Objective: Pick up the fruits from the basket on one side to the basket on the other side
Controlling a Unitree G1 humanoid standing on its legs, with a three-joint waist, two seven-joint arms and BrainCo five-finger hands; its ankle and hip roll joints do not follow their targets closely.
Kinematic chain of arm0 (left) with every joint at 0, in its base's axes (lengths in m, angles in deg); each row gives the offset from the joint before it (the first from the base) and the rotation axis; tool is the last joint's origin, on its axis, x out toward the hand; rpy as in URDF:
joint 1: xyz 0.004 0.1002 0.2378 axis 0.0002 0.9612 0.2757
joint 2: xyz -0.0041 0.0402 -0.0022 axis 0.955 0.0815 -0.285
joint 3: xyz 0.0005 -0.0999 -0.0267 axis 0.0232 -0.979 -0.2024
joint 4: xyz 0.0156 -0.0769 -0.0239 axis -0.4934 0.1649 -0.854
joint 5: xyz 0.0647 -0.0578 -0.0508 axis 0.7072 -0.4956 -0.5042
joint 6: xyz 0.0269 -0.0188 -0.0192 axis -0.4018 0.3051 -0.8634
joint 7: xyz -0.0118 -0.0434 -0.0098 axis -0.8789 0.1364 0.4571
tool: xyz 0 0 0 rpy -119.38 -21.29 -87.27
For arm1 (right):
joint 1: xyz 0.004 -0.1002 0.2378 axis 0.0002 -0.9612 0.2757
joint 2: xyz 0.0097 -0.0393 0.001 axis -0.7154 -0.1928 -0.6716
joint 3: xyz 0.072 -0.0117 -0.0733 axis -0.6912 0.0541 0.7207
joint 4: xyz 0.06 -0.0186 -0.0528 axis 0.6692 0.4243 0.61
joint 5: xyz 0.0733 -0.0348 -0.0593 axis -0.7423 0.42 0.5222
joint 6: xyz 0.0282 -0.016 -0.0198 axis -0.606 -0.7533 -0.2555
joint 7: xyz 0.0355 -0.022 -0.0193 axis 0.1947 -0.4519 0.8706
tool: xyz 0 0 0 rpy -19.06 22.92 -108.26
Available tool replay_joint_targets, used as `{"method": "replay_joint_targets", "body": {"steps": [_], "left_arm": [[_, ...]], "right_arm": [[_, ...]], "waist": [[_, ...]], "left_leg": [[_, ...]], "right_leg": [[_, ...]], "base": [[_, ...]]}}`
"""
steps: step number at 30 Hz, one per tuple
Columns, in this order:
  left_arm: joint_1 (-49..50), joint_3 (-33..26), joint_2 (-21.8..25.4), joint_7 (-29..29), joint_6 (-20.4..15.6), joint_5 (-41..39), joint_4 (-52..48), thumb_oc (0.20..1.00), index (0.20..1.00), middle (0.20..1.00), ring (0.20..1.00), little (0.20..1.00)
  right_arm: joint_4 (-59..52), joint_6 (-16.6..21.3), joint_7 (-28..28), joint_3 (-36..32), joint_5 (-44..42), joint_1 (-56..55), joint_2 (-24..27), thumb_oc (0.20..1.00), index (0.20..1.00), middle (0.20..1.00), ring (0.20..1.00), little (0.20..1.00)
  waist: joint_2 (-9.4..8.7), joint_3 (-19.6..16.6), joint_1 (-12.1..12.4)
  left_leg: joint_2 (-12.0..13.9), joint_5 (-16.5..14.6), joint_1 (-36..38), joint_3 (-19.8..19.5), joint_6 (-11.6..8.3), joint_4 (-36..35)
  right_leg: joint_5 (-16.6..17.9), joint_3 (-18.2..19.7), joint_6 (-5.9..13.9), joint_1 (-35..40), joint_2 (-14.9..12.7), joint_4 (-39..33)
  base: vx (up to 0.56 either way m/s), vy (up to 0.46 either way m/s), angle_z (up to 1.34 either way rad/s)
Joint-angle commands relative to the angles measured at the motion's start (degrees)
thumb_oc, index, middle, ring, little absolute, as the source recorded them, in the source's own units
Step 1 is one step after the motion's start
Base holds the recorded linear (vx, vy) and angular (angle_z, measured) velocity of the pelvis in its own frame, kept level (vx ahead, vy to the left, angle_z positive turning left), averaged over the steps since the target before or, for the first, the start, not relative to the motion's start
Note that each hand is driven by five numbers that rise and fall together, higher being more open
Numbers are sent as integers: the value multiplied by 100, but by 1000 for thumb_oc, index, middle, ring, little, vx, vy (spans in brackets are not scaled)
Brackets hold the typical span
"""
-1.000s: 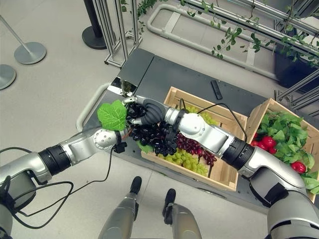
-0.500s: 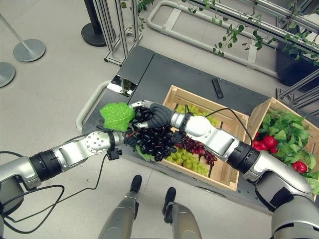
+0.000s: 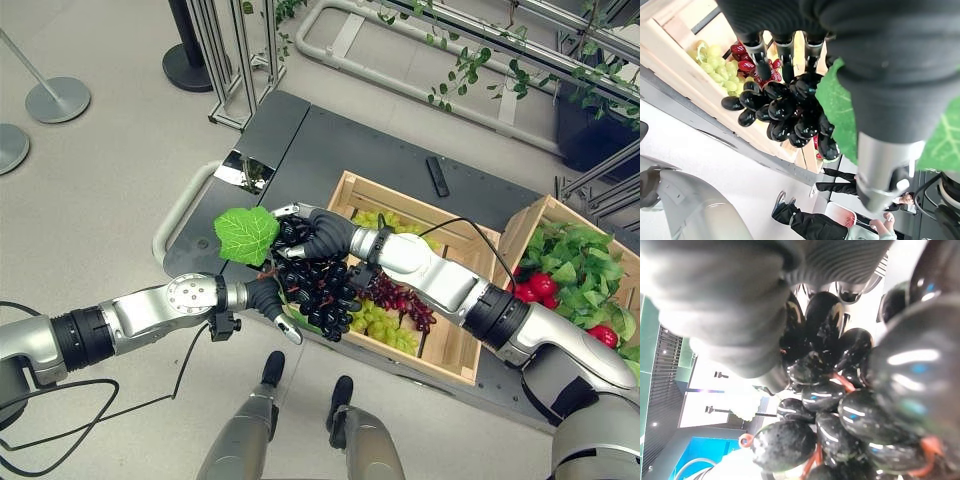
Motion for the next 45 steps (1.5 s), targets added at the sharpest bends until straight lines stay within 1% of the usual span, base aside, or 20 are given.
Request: {"method": "replay_joint_targets", "body": {"steps": [1, 2, 3, 4, 5, 15, 27, 45], "left_arm": [[-293, -109, -198, 165, -150, -276, -476, 915, 915, 915, 915, 915], [-290, -112, -199, 166, -150, -275, -475, 896, 896, 896, 896, 896], [-226, -141, -230, 170, -133, -296, -461, 649, 649, 649, 649, 649], [-224, -142, -231, 171, -133, -296, -460, 470, 470, 470, 470, 470], [-173, -152, -277, 183, -103, -310, -434, 200, 200, 200, 200, 200], [47, -335, -477, 150, -93, -280, -319, 200, 200, 200, 200, 200], [352, -553, -605, 161, -65, -304, -211, 200, 200, 200, 200, 200], [594, -713, -798, 131, -21, -298, -74, 200, 200, 200, 200, 200]], "right_arm": [[-462, 410, -36, -191, -415, 242, -40, 200, 200, 200, 200, 200], [-461, 410, -36, -188, -415, 243, -41, 200, 200, 200, 200, 200], [-455, 403, -32, -177, -435, 230, -58, 200, 200, 200, 200, 200], [-455, 403, -31, -176, -435, 230, -57, 200, 200, 200, 200, 200], [-416, 379, -14, -169, -462, 207, -114, 200, 200, 200, 200, 200], [-323, 356, -28, -204, -454, 175, -222, 200, 200, 200, 200, 200], [-273, 324, 3, -236, -409, 106, -310, 200, 200, 200, 200, 200], [-222, 292, -3, -353, -385, -17, -436, 200, 200, 200, 200, 200]], "waist": [[-103, 31, -14], [-101, 30, -16], [-98, 23, -17], [-97, 22, -17], [-98, 19, -13], [-90, 19, 18], [-102, -4, 48], [-109, -12, 63]], "left_leg": [[-173, -353, 76, 234, 222, 306], [-173, -353, 77, 234, 222, 305], [-174, -354, 81, 237, 223, 301], [-174, -354, 81, 237, 223, 301], [-172, -350, 81, 235, 222, 283], [-187, -335, 72, 237, 223, 247], [-189, -311, 83, 224, 225, 199], [-193, -289, 93, 205, 238, 152]], "right_leg": [[786, 71, 493, 98, -253, -237], [786, 71, 493, 98, -253, -238], [784, 78, 492, 95, -253, -232], [784, 78, 492, 94, -253, -232], [785, 75, 493, 91, -259, -234], [785, 72, 489, 79, -275, -243], [813, 48, 494, 75, -297, -283], [829, 26, 493, 75, -306, -302]], "base": [[0, 0, 0], [0, 0, 0], [0, 0, 0], [0, 0, 0], [0, 0, 0], [0, 0, 0], [0, 0, 0], [0, 0, 0]]}}
